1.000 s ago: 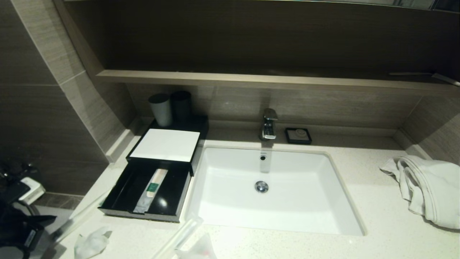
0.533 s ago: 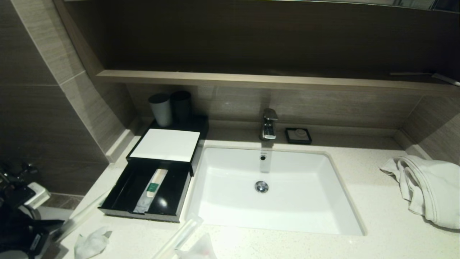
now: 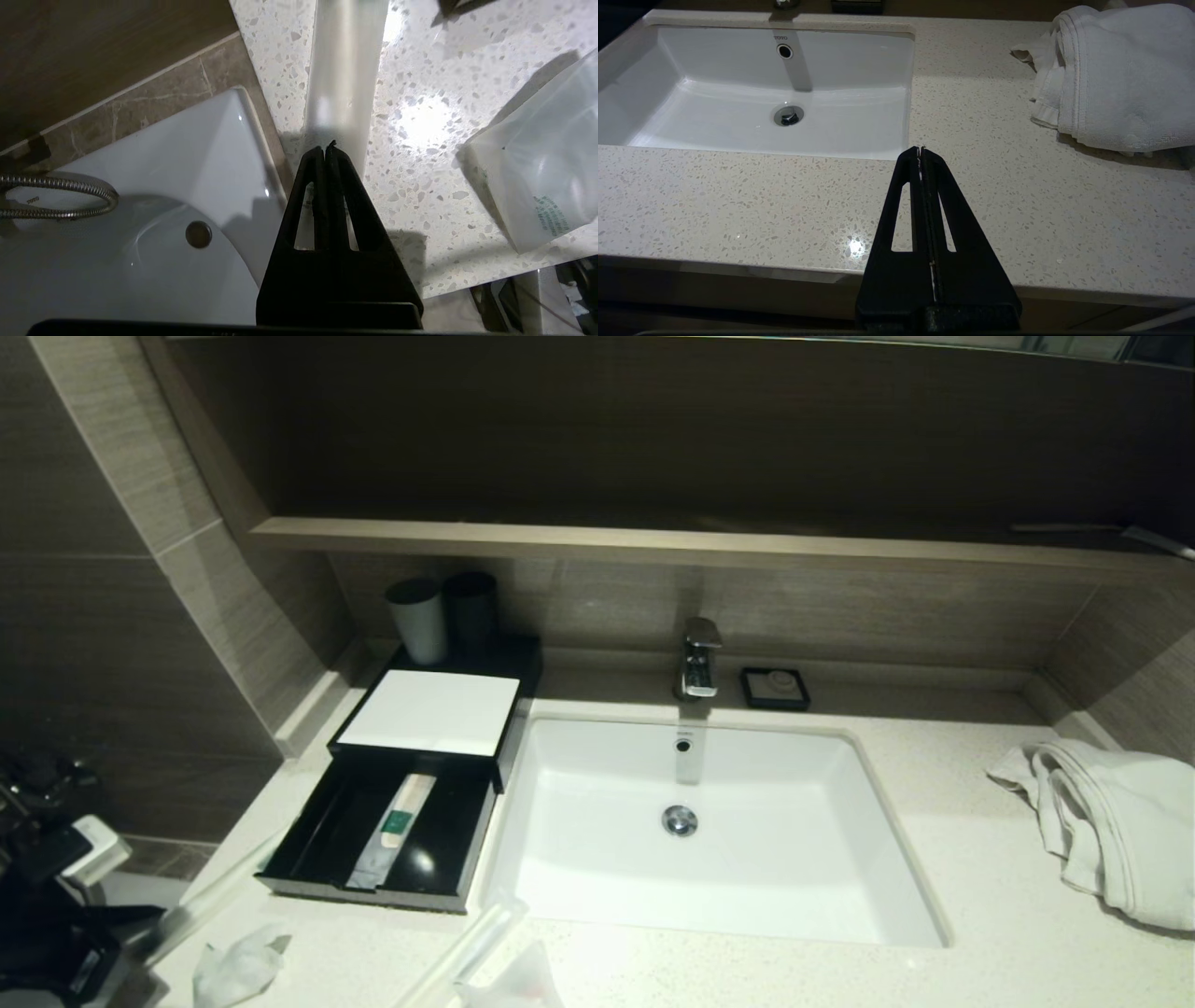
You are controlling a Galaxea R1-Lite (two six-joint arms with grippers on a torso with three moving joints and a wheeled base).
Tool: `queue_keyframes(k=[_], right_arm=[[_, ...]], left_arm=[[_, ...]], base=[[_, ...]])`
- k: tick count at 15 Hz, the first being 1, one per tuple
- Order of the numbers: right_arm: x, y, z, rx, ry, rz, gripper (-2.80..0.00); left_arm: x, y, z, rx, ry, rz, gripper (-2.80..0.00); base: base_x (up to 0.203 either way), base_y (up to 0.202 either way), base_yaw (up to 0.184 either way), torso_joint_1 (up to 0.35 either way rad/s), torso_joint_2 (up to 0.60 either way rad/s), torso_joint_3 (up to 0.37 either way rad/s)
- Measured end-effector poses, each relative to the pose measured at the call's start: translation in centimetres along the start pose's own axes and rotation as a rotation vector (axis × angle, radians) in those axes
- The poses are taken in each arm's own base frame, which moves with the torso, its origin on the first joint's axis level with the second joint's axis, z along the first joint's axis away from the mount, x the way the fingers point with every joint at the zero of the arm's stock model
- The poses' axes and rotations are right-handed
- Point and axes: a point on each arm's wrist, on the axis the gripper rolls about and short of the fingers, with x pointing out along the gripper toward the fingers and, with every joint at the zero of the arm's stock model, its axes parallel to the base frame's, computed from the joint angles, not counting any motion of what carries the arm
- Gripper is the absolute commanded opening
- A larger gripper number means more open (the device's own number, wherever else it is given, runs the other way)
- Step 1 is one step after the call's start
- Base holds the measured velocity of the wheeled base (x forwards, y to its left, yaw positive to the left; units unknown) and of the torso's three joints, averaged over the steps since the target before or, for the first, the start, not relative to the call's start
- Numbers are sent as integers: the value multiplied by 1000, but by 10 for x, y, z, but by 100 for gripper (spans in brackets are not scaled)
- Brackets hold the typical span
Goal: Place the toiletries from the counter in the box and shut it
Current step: Pick up the bathroom toiletry
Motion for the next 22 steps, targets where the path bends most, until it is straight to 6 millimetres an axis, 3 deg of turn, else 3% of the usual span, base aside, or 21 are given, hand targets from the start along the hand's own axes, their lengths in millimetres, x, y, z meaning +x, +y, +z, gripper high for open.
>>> queue_keyframes(k=[1,2,22], right_arm=[[0,0,0,0,0,-1,-280],[0,0,0,0,0,-1,-280],[0,0,0,0,0,0,-280]], left_arm=[[-1,0,0,-3,-20,-7,-280],[-2,1,-1,-5,-30,-8,0],[10,-2,-16,-62,1,-62,0]], base=[[0,0,0,0,0,0],[0,0,0,0,0,0],[0,0,0,0,0,0]])
